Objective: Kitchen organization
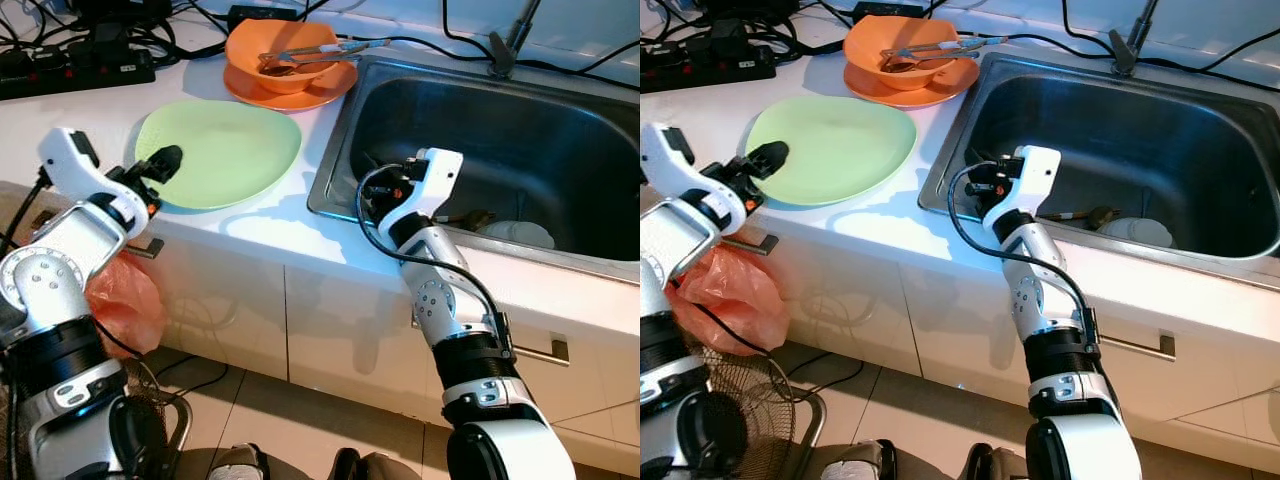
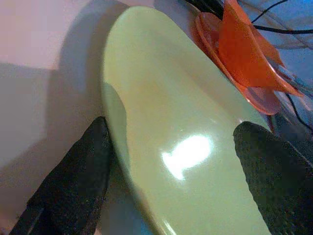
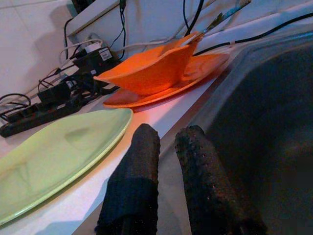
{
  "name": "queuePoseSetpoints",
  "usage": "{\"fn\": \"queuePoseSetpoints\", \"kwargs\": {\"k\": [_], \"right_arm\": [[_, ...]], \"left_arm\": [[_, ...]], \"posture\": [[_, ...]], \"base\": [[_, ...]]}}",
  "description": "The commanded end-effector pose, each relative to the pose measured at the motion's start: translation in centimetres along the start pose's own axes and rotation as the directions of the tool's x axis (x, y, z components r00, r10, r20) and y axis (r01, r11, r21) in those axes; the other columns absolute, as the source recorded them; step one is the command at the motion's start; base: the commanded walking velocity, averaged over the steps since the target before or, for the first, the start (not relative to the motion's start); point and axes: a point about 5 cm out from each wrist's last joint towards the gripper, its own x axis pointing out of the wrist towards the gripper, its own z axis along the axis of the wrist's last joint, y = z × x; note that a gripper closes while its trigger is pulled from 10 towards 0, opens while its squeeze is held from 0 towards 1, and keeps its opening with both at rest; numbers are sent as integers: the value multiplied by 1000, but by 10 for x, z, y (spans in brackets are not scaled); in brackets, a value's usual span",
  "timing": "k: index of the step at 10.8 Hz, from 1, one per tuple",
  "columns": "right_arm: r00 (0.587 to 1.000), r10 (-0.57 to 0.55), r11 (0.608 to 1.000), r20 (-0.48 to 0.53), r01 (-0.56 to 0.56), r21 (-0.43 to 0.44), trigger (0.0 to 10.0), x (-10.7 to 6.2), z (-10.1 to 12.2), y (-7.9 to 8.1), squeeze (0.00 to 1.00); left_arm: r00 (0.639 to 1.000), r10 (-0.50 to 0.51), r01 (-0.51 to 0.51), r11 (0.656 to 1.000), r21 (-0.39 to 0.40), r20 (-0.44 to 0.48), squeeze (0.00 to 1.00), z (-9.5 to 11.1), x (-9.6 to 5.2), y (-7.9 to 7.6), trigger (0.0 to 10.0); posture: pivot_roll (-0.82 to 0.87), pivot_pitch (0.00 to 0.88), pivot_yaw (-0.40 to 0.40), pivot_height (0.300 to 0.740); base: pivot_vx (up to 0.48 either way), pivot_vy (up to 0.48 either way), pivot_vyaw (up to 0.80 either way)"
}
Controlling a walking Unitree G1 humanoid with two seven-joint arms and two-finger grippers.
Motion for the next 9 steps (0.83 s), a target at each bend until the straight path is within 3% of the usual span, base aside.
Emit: {"fn": "queuePoseSetpoints", "kwargs": {"k": [1,5,7,9], "right_arm": [[997,-34,999,-71,36,27,10000,-8,-17,-6,0],[997,-41,999,-69,43,26,10000,-7,-16,-8,0],[997,-41,999,-69,43,25,10000,-7,-15,-8,0],[997,-43,999,-70,45,25,10000,-8,-15,-8,0]], "left_arm": [[999,0,-1,1000,-28,-44,0,-8,3,-1,10000],[994,-68,58,992,-113,-87,0,-27,11,-18,10000],[979,-133,108,980,-165,-151,0,-50,14,-35,10000],[972,-157,123,974,-191,-173,0,-60,15,-42,10000]], "posture": [[113,146,-17,740],[105,148,-19,740],[102,152,-19,740],[99,155,-20,740]], "base": [[0,0,0],[0,0,0],[0,0,0],[0,0,0]]}}
